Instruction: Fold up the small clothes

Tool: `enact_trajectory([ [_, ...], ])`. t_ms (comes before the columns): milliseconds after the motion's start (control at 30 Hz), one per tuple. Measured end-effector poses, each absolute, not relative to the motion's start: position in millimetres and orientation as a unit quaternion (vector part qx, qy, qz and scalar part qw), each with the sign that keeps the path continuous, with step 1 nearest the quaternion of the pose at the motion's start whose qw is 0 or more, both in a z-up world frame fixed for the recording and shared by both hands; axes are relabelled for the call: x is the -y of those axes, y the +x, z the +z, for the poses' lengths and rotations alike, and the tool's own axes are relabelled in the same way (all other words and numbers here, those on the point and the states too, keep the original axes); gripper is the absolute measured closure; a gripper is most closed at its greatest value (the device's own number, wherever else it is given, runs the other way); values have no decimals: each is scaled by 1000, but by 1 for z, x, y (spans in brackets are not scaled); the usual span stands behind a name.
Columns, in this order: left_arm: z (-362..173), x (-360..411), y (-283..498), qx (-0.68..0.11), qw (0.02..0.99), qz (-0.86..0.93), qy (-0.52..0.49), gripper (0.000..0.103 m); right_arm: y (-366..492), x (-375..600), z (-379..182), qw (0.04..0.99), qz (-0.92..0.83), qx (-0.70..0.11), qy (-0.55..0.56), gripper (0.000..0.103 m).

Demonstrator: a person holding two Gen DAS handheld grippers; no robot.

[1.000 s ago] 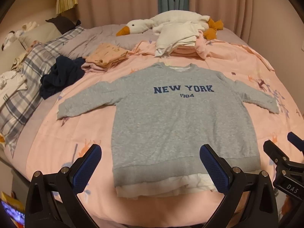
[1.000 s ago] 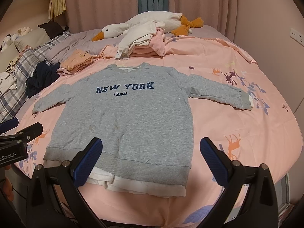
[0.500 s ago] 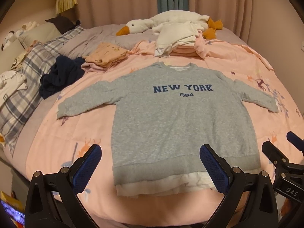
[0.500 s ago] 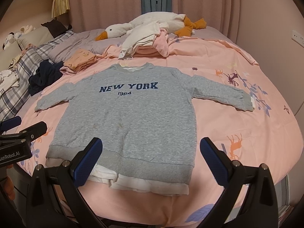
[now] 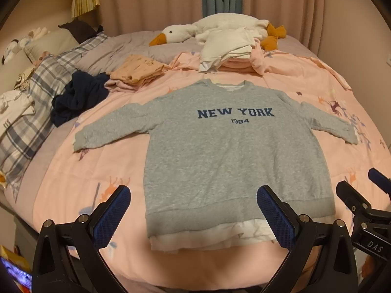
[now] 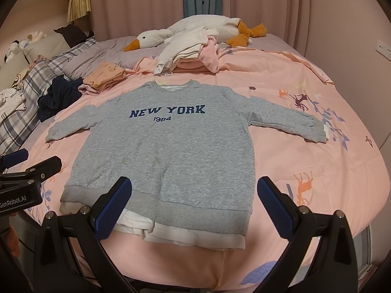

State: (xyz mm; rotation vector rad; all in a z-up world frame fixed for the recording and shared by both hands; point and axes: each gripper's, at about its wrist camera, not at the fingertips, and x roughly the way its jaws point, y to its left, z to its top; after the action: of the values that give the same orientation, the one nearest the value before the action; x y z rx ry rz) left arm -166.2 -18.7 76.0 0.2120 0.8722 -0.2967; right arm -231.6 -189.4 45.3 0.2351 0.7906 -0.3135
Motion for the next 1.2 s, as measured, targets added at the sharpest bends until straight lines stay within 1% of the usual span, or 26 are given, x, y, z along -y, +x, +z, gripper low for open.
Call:
enact_trajectory([
  [1200,68,15,-167,-422,889,-145,104,1,-231,185,45,905,-153,-381,113,0],
])
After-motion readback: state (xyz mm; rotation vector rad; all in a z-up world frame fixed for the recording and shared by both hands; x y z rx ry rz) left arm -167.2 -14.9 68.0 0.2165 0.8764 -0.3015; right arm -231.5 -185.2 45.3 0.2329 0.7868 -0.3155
